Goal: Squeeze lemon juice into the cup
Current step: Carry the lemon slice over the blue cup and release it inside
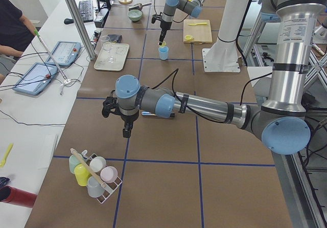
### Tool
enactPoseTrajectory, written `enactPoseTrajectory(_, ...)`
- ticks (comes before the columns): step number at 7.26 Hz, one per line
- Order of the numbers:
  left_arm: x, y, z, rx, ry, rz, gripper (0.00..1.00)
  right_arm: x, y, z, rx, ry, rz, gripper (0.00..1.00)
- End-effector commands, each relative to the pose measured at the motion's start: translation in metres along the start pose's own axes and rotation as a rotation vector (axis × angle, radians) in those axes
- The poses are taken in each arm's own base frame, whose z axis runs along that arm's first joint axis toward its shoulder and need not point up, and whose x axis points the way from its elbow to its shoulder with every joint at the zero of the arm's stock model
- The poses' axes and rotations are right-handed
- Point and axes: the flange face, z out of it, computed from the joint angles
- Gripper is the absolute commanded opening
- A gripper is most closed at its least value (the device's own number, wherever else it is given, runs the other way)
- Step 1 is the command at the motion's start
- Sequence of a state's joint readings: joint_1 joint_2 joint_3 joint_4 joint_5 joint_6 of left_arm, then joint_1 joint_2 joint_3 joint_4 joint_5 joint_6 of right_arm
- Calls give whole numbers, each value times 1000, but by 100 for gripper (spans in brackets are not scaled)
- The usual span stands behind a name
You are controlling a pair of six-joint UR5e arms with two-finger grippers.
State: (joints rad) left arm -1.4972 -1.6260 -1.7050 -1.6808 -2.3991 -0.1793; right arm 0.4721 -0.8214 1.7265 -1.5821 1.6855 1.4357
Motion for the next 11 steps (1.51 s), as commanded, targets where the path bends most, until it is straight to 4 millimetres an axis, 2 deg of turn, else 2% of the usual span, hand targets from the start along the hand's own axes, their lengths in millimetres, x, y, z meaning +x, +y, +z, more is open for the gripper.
enactPoseTrajectory(1,0,0,0,0,0,0,100,1,6,7,-7,2,-3,61)
enactPoseTrajectory(3,0,0,0,0,0,0,100,3,8,8,-9,5,-4,84)
enactPoseTrajectory(4,0,0,0,0,0,0,100,3,8,7,-10,2,-5,100)
enactPoseTrajectory(6,6,-6,-5,12,-2,4,100,3,7,-3,-11,-15,-7,100)
enactPoseTrajectory(7,23,-22,-17,41,3,-20,100,23,-1,-14,-13,-25,2,100)
enactPoseTrajectory(9,117,-20,13,-14,47,10,100,88,-30,-38,-34,-30,-54,100)
enactPoseTrajectory(11,174,-5,40,-133,45,-12,100,138,-60,-44,-23,6,-139,100)
